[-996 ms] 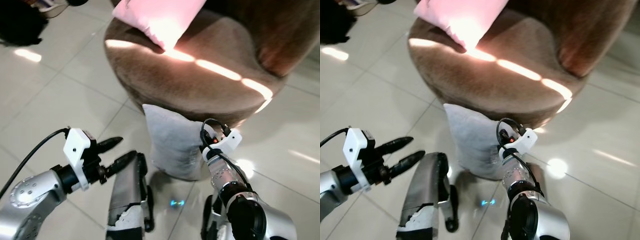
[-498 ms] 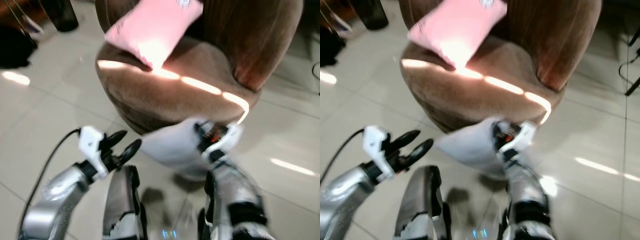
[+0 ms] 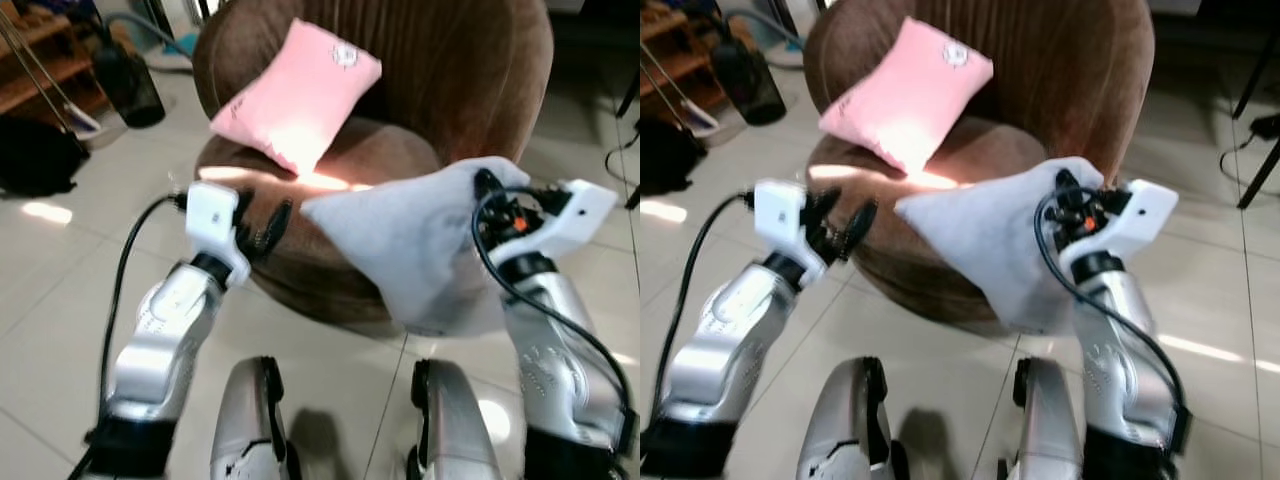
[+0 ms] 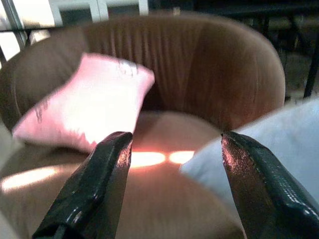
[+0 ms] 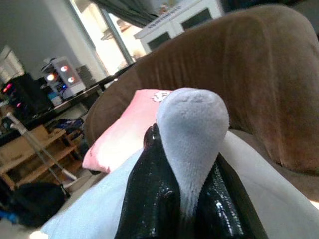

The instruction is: Move the pillow to the sofa from floor

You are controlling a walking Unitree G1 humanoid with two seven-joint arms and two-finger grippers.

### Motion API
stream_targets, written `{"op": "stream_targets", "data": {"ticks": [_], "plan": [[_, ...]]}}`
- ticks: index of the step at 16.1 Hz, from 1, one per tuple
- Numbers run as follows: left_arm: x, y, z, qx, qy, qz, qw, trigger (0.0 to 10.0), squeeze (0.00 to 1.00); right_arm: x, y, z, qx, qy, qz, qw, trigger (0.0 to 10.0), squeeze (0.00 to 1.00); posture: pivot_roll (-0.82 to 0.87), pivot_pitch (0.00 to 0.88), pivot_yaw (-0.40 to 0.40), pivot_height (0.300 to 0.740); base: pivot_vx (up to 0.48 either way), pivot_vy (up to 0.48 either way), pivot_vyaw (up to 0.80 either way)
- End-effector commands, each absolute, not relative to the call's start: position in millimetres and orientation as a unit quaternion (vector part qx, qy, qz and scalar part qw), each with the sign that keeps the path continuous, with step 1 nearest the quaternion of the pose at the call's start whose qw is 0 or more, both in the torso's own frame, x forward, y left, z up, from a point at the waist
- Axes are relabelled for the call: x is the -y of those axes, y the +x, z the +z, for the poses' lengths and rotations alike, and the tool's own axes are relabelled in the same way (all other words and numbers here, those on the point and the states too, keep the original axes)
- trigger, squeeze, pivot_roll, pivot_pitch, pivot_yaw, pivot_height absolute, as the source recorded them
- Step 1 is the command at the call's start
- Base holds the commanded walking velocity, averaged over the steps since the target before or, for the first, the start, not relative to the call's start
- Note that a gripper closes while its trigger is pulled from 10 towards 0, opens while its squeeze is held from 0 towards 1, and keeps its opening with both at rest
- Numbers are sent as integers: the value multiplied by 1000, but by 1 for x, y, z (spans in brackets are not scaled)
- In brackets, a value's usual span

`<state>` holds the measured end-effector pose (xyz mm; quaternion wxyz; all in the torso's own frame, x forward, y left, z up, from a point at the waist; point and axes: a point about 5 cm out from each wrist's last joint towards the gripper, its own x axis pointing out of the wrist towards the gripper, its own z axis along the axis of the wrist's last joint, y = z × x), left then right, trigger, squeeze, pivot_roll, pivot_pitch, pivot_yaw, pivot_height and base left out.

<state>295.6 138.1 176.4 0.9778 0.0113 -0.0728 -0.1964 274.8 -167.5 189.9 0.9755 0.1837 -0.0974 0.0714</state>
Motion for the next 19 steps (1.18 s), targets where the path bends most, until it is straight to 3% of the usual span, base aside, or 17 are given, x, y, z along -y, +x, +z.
{"op": "stream_targets", "data": {"ticks": [1, 19], "plan": [[-139, 297, 180, 82, 32, -184, 979, 10000, 0, 157, 271, 196, 104, 174, 89, 975, 10000, 0, -59, 0, 97, 543, 0, 0, 0], [-149, 292, 170, 90, 80, -159, 980, 10000, 0, 142, 274, 187, 58, 152, 85, 983, 10000, 0, -34, 0, 53, 710, 0, 0, 0]]}}
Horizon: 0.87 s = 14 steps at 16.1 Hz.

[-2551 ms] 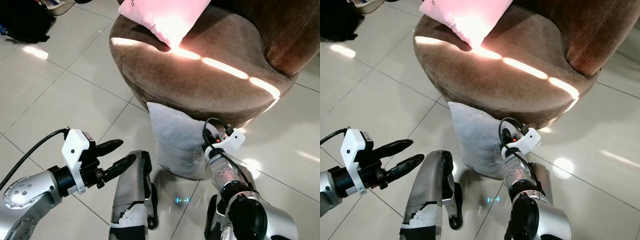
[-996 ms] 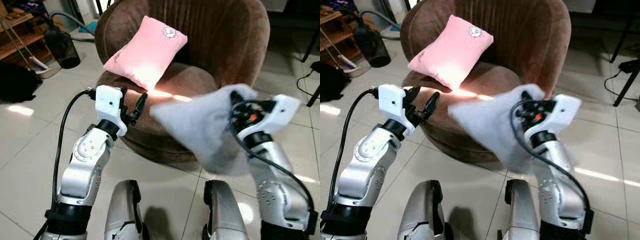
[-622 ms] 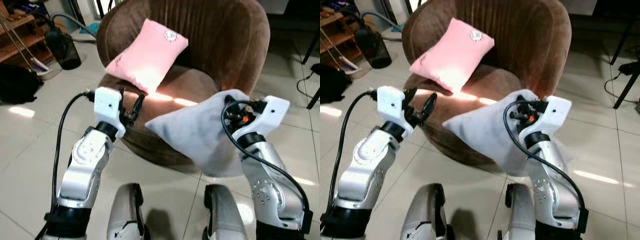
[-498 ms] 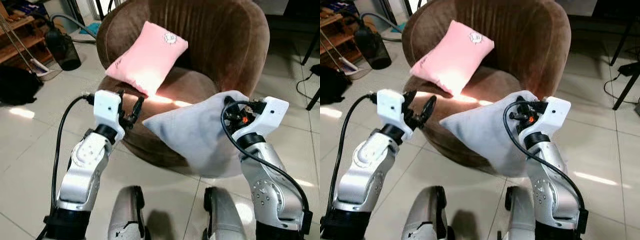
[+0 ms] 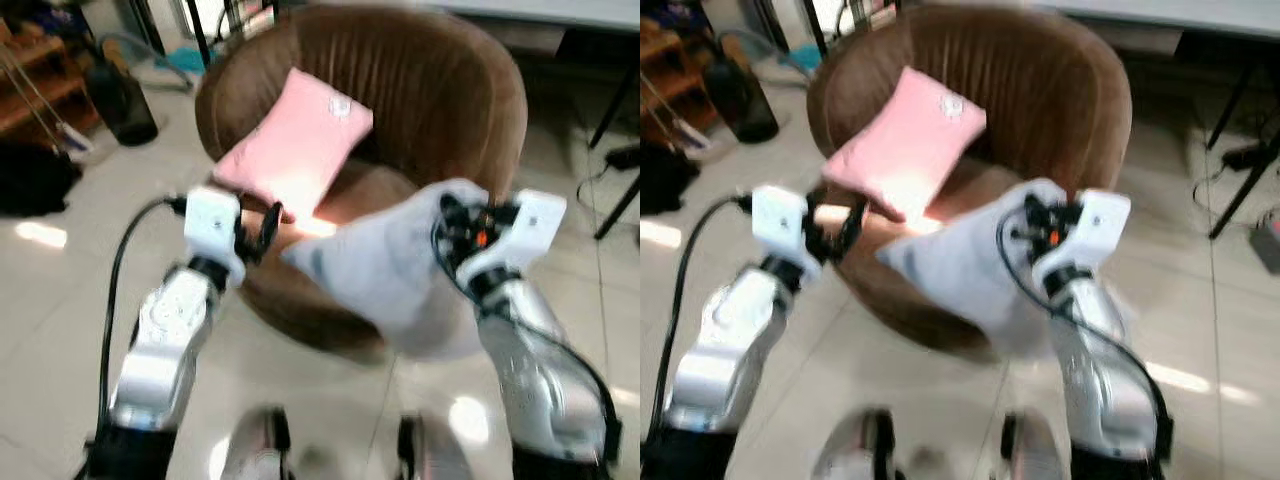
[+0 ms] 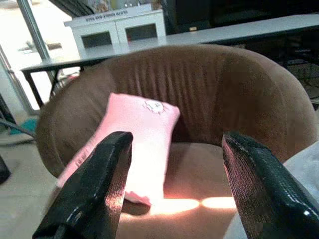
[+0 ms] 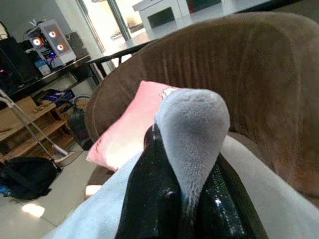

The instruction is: Move the pillow to the sofa from floor

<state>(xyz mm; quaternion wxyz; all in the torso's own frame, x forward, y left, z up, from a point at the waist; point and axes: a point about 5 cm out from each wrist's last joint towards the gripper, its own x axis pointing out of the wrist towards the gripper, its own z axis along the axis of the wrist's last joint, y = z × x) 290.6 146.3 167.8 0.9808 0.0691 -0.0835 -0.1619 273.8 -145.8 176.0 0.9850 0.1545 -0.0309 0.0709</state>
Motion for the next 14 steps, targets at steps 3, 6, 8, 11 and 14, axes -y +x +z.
{"op": "stream_targets", "data": {"ticks": [3, 6, 8, 11, 14], "plan": [[-146, 292, 171, 92, 77, -166, 979, 10000, 0, 140, 274, 188, 61, 153, 86, 983, 10000, 0, -35, 0, 60, 735, 0, 0, 0], [-145, 293, 173, 95, 77, -169, 978, 10000, 0, 140, 274, 188, 61, 154, 87, 982, 10000, 0, -37, 0, 64, 740, 0, 0, 0], [-145, 293, 173, 97, 74, -173, 977, 10000, 0, 140, 274, 187, 58, 155, 87, 982, 10000, 0, -39, 0, 63, 740, 0, 0, 0], [-142, 292, 171, 94, 69, -185, 976, 10000, 0, 141, 274, 183, 49, 153, 82, 984, 10000, 0, -39, 0, 62, 740, 115, 0, 0], [-142, 292, 170, 90, 68, -186, 976, 10000, 0, 146, 277, 176, 34, 126, 52, 990, 10000, 0, -41, 0, 63, 740, 393, 0, 0]]}}
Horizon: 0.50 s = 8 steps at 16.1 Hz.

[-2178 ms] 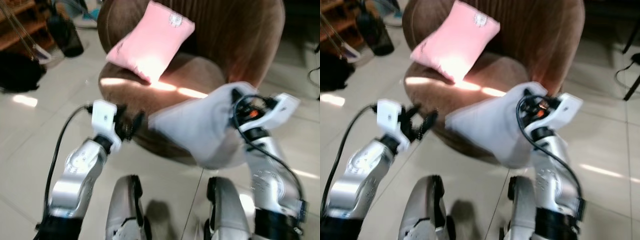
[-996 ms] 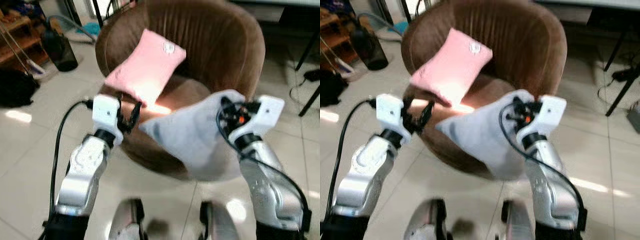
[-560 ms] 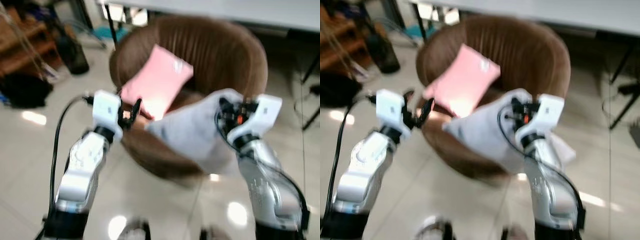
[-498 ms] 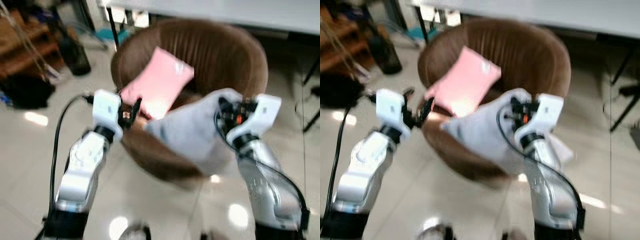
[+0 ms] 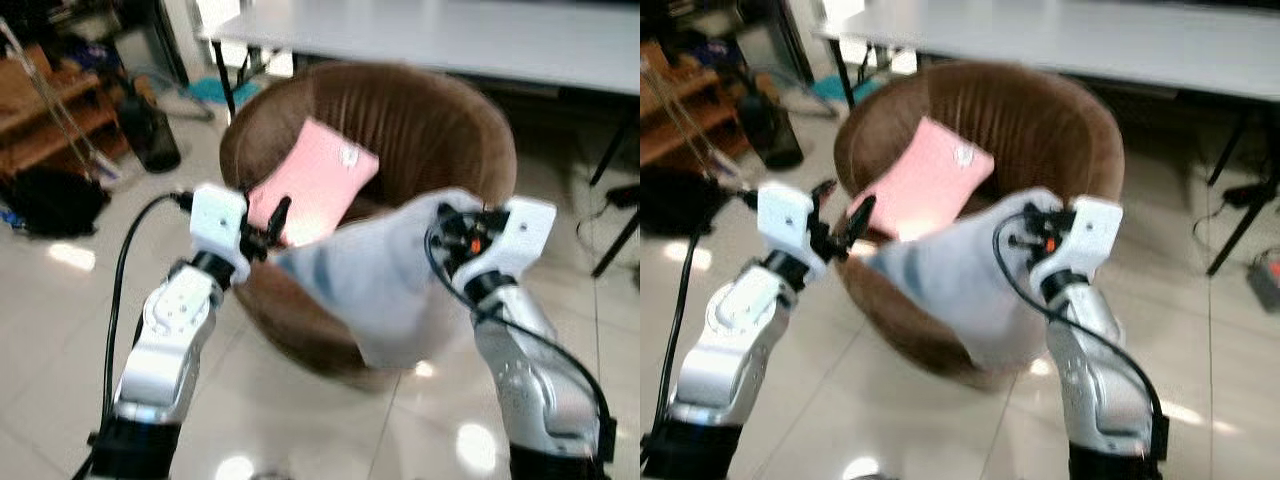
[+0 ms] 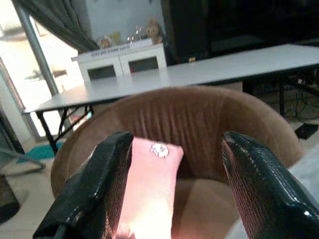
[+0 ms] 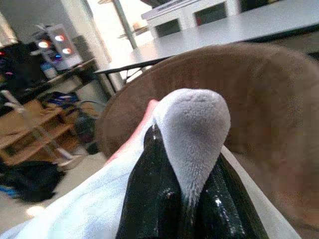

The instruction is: Move the pillow to the sofa from floor

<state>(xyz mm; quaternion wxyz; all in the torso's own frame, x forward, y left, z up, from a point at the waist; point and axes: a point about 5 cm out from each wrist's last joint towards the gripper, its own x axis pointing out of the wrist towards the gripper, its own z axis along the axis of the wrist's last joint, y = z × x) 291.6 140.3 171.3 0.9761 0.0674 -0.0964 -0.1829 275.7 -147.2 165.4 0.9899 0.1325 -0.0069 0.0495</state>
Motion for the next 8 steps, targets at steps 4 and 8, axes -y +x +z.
{"op": "stream_targets", "data": {"ticks": [4, 8], "plan": [[-142, 292, 170, 91, 66, -189, 976, 10000, 0, 145, 276, 175, 36, 128, 53, 990, 10000, 0, -42, 0, 61, 740, 412, 0, 0], [-141, 293, 170, 91, 66, -188, 976, 10000, 0, 144, 278, 176, 39, 113, 54, 991, 10000, 0, -38, 0, 57, 740, 423, 0, 361]]}}
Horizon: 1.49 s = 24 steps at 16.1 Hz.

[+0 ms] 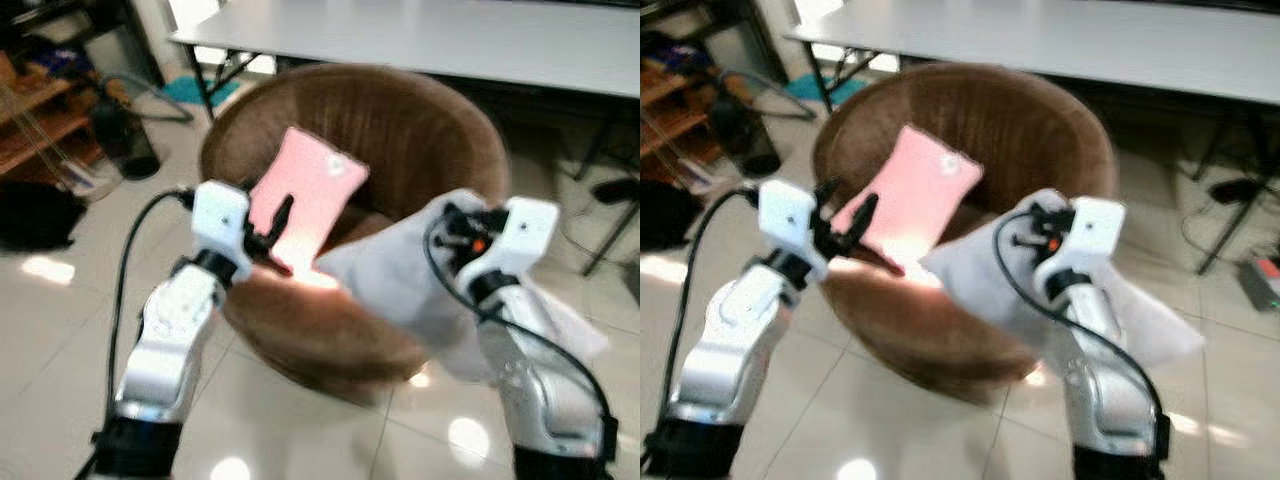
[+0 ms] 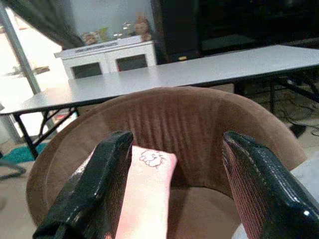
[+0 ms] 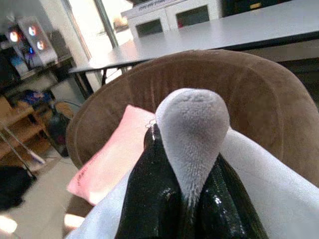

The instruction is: Move the pillow to the sofa from floor

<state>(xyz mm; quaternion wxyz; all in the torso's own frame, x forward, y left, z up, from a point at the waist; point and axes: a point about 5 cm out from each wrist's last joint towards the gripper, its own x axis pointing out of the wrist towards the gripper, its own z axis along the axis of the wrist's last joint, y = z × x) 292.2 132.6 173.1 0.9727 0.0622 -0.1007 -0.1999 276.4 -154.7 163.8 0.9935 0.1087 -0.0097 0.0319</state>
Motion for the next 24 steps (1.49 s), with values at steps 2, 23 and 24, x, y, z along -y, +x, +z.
{"op": "stream_targets", "data": {"ticks": [2, 23, 24], "plan": [[-141, 293, 170, 91, 66, -188, 976, 10000, 0, 146, 279, 175, 40, 125, 41, 991, 10000, 0, -38, 0, 57, 740, 422, 0, 400], [-138, 283, 142, 8, 105, -293, 950, 10000, 0, 170, 277, 164, 6, 101, 25, 995, 10000, 0, -43, 0, 67, 740, 317, 0, 0], [-144, 281, 139, -3, 111, -309, 945, 10000, 0, 171, 277, 167, 1, 101, 36, 994, 10000, 0, -43, 0, 68, 740, 0, 0, 0]]}}
